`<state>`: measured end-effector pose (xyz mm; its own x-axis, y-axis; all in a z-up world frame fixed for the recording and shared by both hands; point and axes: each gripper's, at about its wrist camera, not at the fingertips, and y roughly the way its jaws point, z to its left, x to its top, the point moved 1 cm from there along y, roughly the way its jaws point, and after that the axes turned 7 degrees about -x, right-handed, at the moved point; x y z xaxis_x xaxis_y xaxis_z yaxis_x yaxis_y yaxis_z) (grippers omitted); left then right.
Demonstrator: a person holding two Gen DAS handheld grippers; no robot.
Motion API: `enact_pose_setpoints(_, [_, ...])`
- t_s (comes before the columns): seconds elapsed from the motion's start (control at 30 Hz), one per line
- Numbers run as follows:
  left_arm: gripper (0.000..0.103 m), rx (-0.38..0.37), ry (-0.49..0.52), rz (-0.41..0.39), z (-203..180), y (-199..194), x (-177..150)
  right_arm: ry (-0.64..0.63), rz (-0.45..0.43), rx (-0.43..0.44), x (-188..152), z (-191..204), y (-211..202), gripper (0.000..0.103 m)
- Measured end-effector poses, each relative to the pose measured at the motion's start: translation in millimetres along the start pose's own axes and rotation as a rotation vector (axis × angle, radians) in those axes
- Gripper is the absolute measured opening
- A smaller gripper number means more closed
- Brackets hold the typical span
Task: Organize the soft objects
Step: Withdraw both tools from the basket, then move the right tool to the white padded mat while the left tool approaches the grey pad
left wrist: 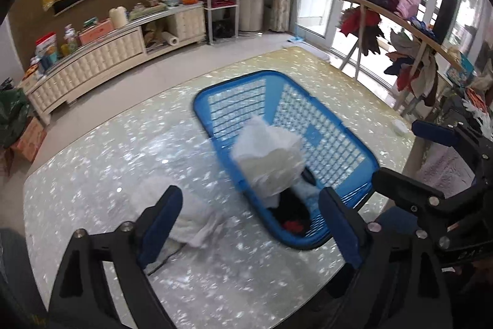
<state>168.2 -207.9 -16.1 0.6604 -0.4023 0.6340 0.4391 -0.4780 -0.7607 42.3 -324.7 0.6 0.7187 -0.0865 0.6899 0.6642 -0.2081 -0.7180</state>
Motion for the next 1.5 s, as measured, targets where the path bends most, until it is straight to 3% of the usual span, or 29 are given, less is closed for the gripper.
enact_pose_setpoints(0.63, [0.095, 0.08, -0.155, -0.053, 96.8, -58.0, -69.4, -0.215, 0.02, 0.118, 8.5, 108.7, 29.8, 0.103])
enact_pose_setpoints(0.73, [0.103, 0.076, -0.209, -0.048, 118.5, -57.6, -81.2, -0.248, 0.032, 0.131, 8.9, 122.5, 38.3, 0.103])
enact_pose_setpoints(0.83, [0.103, 0.101, -0.258, -0.036, 137.4, -53.1, -89.1, -0.283, 0.043, 0.145, 9.7, 137.6, 49.3, 0.103])
enact_pose_setpoints(0.93, [0.103, 0.076, -0.307, -0.025, 158.2, -46.8, -98.2, -0.304, 0.064, 0.16, 9.2, 151.9, 64.5, 0.103])
enact_pose_setpoints(1.07, [0.103, 0.101, -0.325, 0.002, 176.6, -37.1, -109.3, -0.325, 0.103, 0.174, 6.3, 166.8, 86.1, 0.103])
enact_pose_setpoints(1.5, [0.103, 0.086, -0.397, 0.075, 216.7, -3.3, -135.7, -0.409, 0.184, 0.152, -6.0, 199.5, 127.1, 0.103])
